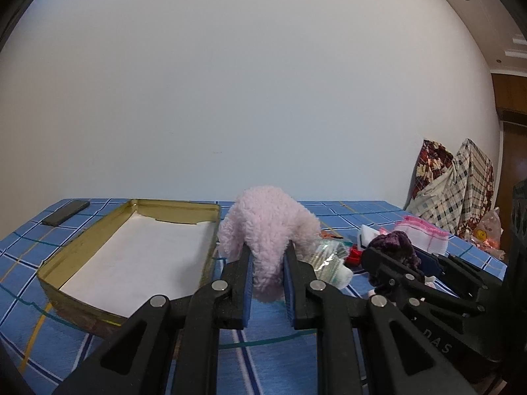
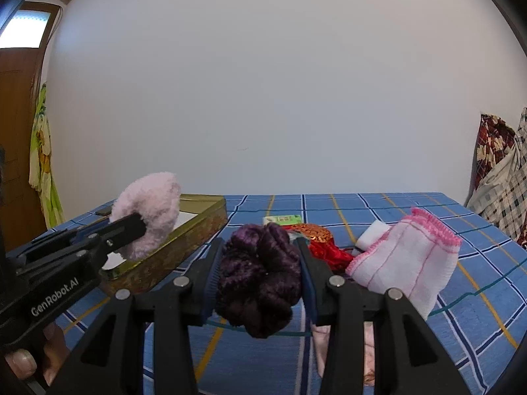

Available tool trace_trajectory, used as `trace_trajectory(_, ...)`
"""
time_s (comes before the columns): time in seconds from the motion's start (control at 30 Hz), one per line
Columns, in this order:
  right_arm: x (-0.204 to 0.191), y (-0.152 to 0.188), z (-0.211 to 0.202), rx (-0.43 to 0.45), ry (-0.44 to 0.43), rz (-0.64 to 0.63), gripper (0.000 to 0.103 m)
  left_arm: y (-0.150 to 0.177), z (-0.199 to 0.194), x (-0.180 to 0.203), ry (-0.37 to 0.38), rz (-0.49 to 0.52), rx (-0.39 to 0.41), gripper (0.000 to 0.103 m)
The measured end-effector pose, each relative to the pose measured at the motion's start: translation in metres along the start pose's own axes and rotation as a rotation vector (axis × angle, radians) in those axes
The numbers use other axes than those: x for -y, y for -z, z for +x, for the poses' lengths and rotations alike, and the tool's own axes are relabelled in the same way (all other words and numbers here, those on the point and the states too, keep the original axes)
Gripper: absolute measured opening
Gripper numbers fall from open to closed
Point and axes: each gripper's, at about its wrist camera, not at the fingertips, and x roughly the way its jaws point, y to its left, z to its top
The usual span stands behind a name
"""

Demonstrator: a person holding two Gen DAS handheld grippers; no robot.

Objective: Organize soft objects
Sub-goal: 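Lift both scrunchies and carry them toward the gold tin tray with both tools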

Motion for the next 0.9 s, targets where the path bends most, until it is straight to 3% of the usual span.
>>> trace_trajectory(0.33, -0.021, -0.003, 0.014, -0.022, -0.053, -0.013, 0.042, -0.001, -0.012, -0.029, -0.053, -0.044, 0.013, 0.018)
trace_trajectory(0.9, -0.046, -0.003, 0.017, -0.019, -0.12, -0.046, 0.043, -0.002, -0.02, -0.044, -0.105, -0.067, 0.013, 0.018)
